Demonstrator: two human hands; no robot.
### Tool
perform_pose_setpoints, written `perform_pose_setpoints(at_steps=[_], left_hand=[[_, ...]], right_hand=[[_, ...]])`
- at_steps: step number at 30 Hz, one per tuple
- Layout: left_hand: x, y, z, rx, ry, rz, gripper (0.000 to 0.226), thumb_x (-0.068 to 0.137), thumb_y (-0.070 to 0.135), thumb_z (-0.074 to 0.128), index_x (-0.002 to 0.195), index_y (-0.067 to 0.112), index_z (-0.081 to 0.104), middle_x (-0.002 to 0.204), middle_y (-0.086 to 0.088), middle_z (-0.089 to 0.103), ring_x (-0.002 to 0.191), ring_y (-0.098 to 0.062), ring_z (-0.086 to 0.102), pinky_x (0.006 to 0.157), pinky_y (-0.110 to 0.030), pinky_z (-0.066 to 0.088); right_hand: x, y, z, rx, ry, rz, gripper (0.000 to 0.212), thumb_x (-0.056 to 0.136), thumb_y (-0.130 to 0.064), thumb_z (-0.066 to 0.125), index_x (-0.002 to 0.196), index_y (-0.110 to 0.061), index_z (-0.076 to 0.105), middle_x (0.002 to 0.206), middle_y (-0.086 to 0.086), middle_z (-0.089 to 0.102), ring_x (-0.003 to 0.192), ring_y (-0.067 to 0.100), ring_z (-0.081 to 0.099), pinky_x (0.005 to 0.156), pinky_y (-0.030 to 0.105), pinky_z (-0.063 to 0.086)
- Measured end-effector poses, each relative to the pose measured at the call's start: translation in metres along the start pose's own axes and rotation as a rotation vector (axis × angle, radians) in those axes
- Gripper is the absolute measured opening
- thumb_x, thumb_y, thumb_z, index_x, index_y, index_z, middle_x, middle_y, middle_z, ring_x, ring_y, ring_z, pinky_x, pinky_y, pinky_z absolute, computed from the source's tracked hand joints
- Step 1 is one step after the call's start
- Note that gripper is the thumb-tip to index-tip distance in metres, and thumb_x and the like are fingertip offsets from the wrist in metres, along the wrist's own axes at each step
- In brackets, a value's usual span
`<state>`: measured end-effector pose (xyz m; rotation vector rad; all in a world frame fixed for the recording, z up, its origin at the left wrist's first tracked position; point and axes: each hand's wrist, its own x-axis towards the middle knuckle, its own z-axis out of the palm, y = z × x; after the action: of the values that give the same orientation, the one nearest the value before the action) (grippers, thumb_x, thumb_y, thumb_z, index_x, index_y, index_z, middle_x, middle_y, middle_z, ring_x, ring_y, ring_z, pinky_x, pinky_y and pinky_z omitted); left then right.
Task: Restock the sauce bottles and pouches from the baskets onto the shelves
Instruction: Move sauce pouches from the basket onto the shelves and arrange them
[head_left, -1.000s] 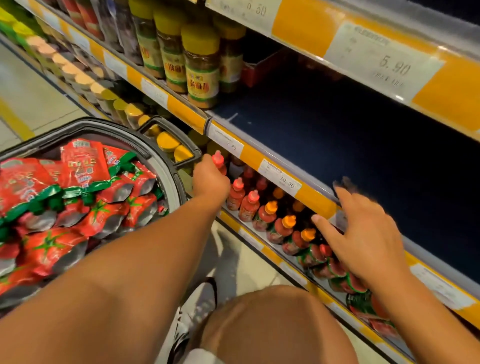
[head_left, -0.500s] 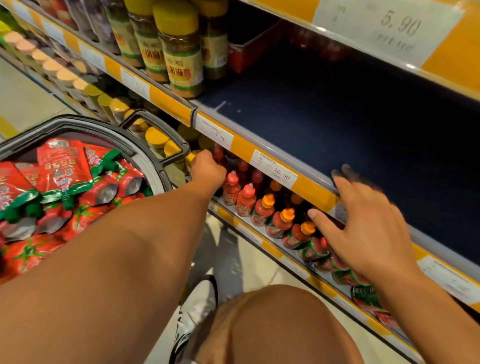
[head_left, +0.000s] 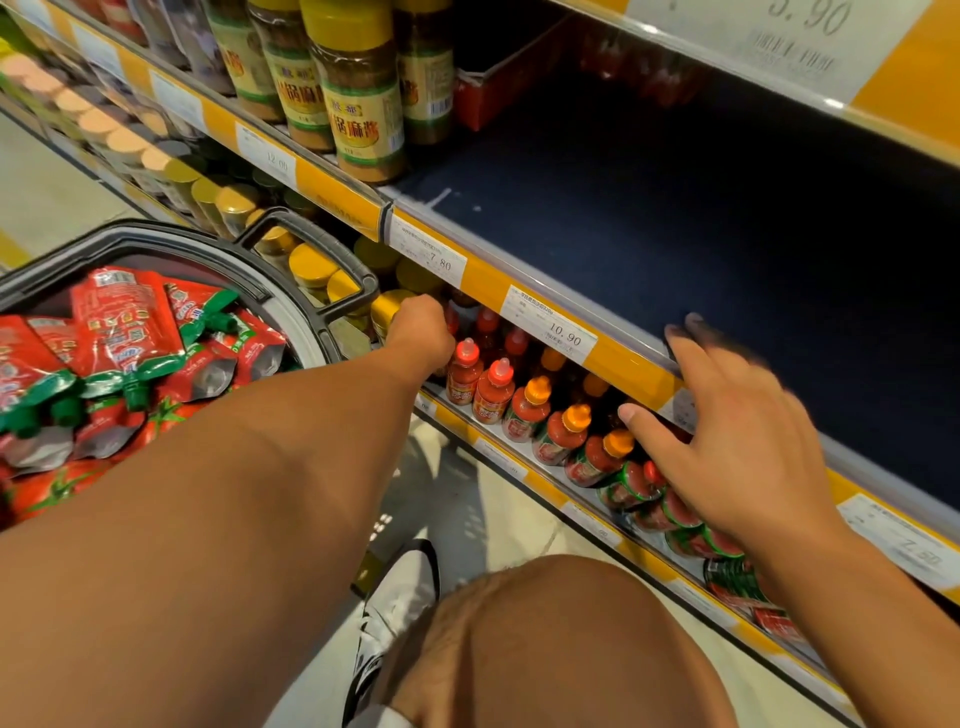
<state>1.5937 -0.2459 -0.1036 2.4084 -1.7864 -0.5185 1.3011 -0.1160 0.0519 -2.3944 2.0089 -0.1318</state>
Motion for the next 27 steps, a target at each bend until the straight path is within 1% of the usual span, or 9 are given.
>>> perform_pose_setpoints(at_steps=[3, 5, 10, 12, 15, 18, 22, 24, 27], left_hand=[[-0.002, 0.001, -0.006, 0.27, -0.045, 0.092, 0.015, 0.099, 0.014, 0.058, 0.107, 0.01, 0.071, 0.104, -0.011, 0.07, 0.097, -0.03, 0.066, 0.076, -0.034, 0.051], [-0.002, 0.002, -0.012, 0.413, -0.059, 0.145, 0.019, 0.102, 0.018, 0.053, 0.112, 0.016, 0.069, 0.103, -0.006, 0.068, 0.101, -0.027, 0.066, 0.074, -0.031, 0.049], [0.004, 0.003, -0.02, 0.533, -0.06, 0.232, 0.03, 0.106, 0.025, 0.044, 0.131, 0.02, 0.06, 0.127, -0.006, 0.066, 0.116, -0.027, 0.063, 0.088, -0.032, 0.05], [0.002, 0.006, -0.025, 0.559, -0.082, 0.224, 0.03, 0.105, 0.023, 0.046, 0.132, 0.018, 0.06, 0.129, -0.008, 0.065, 0.117, -0.029, 0.063, 0.09, -0.033, 0.051], [-0.002, 0.007, -0.03, 0.518, -0.11, 0.208, 0.028, 0.103, 0.021, 0.051, 0.128, 0.015, 0.063, 0.123, -0.009, 0.068, 0.112, -0.03, 0.065, 0.087, -0.035, 0.052], [-0.011, 0.006, -0.034, 0.352, -0.125, 0.171, 0.028, 0.1, 0.022, 0.056, 0.123, 0.008, 0.064, 0.115, -0.013, 0.066, 0.107, -0.031, 0.064, 0.083, -0.037, 0.053], [-0.032, -0.002, -0.037, 0.084, -0.148, 0.159, 0.056, 0.097, 0.032, 0.062, 0.141, 0.002, 0.043, 0.137, -0.019, 0.048, 0.13, -0.034, 0.047, 0.105, -0.042, 0.044], [-0.044, -0.006, -0.043, -0.01, -0.157, 0.165, 0.059, 0.095, 0.029, 0.065, 0.142, 0.006, 0.04, 0.141, -0.019, 0.043, 0.131, -0.035, 0.047, 0.106, -0.043, 0.044], [-0.067, -0.013, -0.059, -0.082, -0.165, 0.237, 0.054, 0.092, 0.027, 0.067, 0.138, 0.009, 0.042, 0.144, -0.016, 0.041, 0.134, -0.035, 0.044, 0.107, -0.042, 0.042]], right_hand=[[0.0, 0.001, 0.0, 0.0, 0.003, -0.005, 0.081, 0.092, -0.071, 0.045, 0.159, -0.028, 0.031, 0.168, -0.003, 0.029, 0.149, 0.025, 0.035, 0.113, 0.051, 0.04], [-0.001, 0.001, 0.001, 0.003, 0.002, -0.006, 0.08, 0.092, -0.071, 0.046, 0.159, -0.028, 0.032, 0.168, -0.003, 0.029, 0.149, 0.025, 0.035, 0.113, 0.051, 0.04], [0.0, 0.001, 0.001, 0.008, 0.016, -0.008, 0.079, 0.092, -0.07, 0.048, 0.158, -0.029, 0.033, 0.167, -0.002, 0.03, 0.148, 0.026, 0.037, 0.112, 0.052, 0.042], [0.0, 0.001, 0.001, 0.006, 0.021, -0.009, 0.079, 0.092, -0.07, 0.049, 0.158, -0.029, 0.033, 0.167, -0.002, 0.031, 0.148, 0.026, 0.037, 0.111, 0.052, 0.043], [0.001, 0.0, 0.001, -0.003, 0.02, -0.013, 0.081, 0.092, -0.07, 0.051, 0.159, -0.029, 0.032, 0.167, -0.002, 0.031, 0.147, 0.026, 0.038, 0.11, 0.052, 0.043], [0.002, -0.001, -0.001, -0.002, 0.012, -0.017, 0.082, 0.091, -0.068, 0.053, 0.159, -0.028, 0.031, 0.167, -0.002, 0.03, 0.147, 0.026, 0.038, 0.111, 0.052, 0.043], [0.001, -0.004, -0.005, -0.004, -0.005, -0.012, 0.082, 0.09, -0.067, 0.054, 0.159, -0.029, 0.03, 0.167, -0.002, 0.03, 0.146, 0.027, 0.039, 0.111, 0.051, 0.044], [0.001, -0.006, -0.007, -0.006, -0.013, -0.005, 0.082, 0.09, -0.066, 0.056, 0.158, -0.028, 0.032, 0.166, -0.001, 0.032, 0.144, 0.028, 0.041, 0.109, 0.051, 0.046], [0.001, -0.012, -0.012, -0.001, -0.029, 0.015, 0.082, 0.089, -0.066, 0.059, 0.157, -0.029, 0.033, 0.166, -0.001, 0.033, 0.143, 0.03, 0.042, 0.107, 0.051, 0.047]])
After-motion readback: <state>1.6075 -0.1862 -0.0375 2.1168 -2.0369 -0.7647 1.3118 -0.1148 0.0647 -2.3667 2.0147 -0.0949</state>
